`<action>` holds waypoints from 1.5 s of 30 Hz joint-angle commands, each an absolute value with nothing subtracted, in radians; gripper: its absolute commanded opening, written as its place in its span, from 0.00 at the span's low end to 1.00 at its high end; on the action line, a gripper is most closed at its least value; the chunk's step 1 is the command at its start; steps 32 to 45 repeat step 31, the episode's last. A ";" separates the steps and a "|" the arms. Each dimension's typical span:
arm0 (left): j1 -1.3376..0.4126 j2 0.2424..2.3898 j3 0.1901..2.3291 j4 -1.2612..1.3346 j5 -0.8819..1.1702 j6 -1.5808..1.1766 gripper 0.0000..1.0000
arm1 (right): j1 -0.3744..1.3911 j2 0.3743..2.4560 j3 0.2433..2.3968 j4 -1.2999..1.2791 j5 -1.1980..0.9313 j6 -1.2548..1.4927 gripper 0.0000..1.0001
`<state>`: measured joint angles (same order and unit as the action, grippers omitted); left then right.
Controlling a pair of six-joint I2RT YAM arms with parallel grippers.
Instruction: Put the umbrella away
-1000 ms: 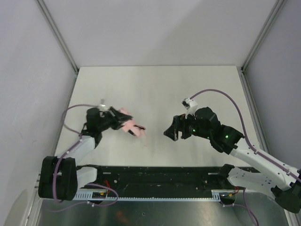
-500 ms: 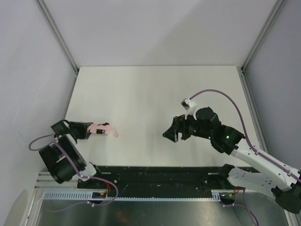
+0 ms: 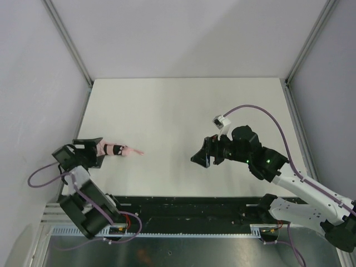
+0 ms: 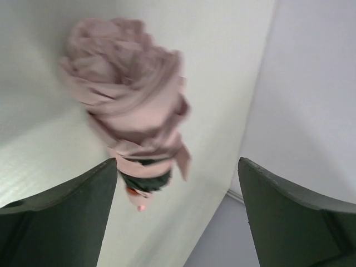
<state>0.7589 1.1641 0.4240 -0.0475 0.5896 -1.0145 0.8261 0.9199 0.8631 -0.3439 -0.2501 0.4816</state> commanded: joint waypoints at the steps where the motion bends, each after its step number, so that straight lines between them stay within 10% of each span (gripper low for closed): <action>1: 0.747 0.980 0.443 -0.134 0.626 -1.078 0.92 | 0.810 0.926 0.861 -0.285 -0.303 0.482 0.79; 9: 0.276 0.835 0.730 -0.146 0.467 -1.010 0.92 | 0.800 0.927 0.861 -0.329 -0.181 0.500 0.81; 22: -0.607 0.945 1.283 -0.080 0.482 -0.558 0.95 | 0.761 0.575 1.064 -0.668 0.601 0.374 0.91; 45: -0.678 0.708 1.269 0.232 0.404 -0.425 0.99 | 0.751 0.349 1.259 -0.473 0.482 0.217 0.99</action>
